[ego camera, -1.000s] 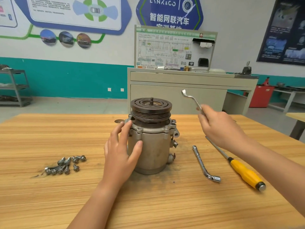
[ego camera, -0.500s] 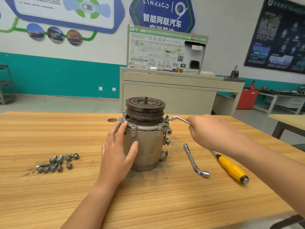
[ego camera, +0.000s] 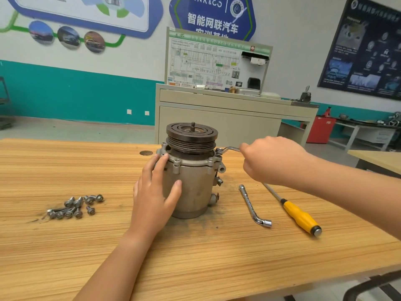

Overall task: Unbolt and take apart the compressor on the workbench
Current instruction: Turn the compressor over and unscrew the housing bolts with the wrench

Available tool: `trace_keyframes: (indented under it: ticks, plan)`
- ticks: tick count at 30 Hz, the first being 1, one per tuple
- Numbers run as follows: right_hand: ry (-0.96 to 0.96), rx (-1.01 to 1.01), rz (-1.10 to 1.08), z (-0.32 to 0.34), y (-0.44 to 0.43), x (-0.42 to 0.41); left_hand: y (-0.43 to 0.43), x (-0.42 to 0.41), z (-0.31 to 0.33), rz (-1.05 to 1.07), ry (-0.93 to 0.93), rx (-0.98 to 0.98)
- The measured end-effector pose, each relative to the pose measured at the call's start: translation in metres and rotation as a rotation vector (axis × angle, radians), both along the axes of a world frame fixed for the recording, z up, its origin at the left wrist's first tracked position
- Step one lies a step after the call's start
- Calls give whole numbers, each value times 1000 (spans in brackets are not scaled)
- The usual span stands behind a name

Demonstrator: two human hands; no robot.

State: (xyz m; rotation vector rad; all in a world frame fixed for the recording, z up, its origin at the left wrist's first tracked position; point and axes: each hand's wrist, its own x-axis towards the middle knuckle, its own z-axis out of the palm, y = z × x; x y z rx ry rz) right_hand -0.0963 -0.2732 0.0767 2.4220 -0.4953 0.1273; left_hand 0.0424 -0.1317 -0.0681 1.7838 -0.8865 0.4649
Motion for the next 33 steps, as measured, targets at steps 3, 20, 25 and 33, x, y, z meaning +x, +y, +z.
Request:
trace_keyframes:
  ticks: [3, 20, 25, 33]
  plan:
    - [11, -44, 1, -4, 4, 2, 0, 1, 0, 1, -5, -1]
    - [164, -72, 45, 11, 22, 2, -3, 6, -5, 63, -43, 3]
    - [122, -24, 55, 14, 19, 5, -2, 2, -2, 60, -36, 10]
    - [151, -54, 45, 11, 21, 6, -2, -3, -1, 26, -17, -21]
